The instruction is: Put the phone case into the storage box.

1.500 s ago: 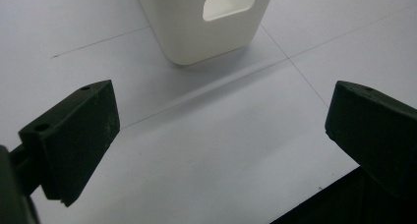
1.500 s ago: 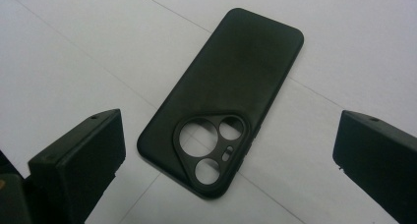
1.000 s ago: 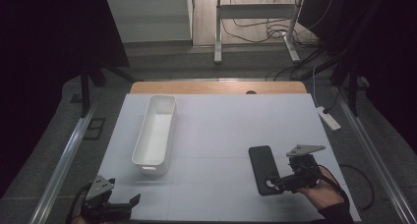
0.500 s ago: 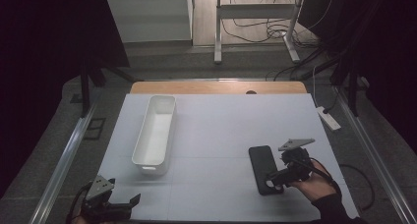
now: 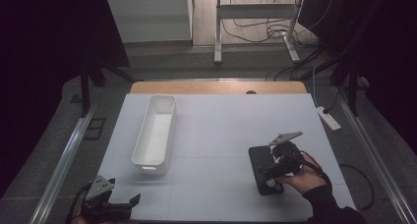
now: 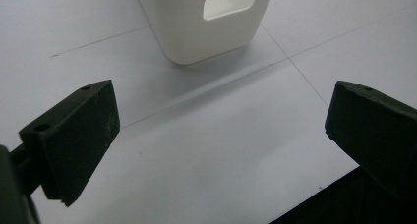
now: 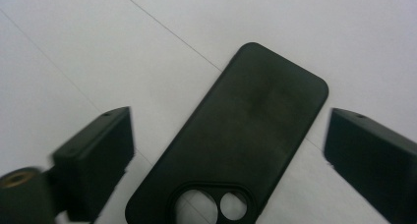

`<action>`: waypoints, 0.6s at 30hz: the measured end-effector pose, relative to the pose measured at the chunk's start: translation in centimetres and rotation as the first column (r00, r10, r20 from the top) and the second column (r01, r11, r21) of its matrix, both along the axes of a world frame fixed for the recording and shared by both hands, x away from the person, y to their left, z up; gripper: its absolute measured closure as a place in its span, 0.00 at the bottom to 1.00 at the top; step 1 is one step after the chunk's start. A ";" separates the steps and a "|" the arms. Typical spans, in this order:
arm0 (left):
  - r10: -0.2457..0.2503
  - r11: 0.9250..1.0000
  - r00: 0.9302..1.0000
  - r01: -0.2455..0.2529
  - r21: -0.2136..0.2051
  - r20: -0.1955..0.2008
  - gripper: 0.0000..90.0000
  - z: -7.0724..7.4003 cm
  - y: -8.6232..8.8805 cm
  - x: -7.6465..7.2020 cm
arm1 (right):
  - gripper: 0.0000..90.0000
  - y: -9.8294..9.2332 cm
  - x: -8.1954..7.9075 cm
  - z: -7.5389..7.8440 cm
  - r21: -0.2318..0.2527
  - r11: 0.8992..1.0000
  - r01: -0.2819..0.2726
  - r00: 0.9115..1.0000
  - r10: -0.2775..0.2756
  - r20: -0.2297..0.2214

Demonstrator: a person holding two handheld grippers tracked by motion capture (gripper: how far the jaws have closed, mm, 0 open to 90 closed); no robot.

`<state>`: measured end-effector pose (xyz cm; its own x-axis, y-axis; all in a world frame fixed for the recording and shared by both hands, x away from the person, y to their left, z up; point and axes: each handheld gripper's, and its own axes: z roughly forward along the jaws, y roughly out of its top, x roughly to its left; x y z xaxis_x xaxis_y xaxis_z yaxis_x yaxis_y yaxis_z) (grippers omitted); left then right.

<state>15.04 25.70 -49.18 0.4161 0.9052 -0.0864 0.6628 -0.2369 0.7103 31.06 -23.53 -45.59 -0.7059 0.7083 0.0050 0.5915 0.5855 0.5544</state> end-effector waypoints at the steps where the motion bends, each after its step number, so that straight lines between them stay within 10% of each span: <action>1: 0.000 1.000 1.000 0.000 0.000 -0.001 0.01 0.0 0.0 0.0 | 0.21 0.2 0.3 0.0 -0.001 1.000 -0.004 1.000 0.004 0.003; 18: 0.000 1.000 1.000 0.000 0.000 -0.001 0.01 0.0 0.0 0.0 | 0.94 0.7 1.6 -0.3 -0.044 0.999 -0.022 1.000 0.022 -0.013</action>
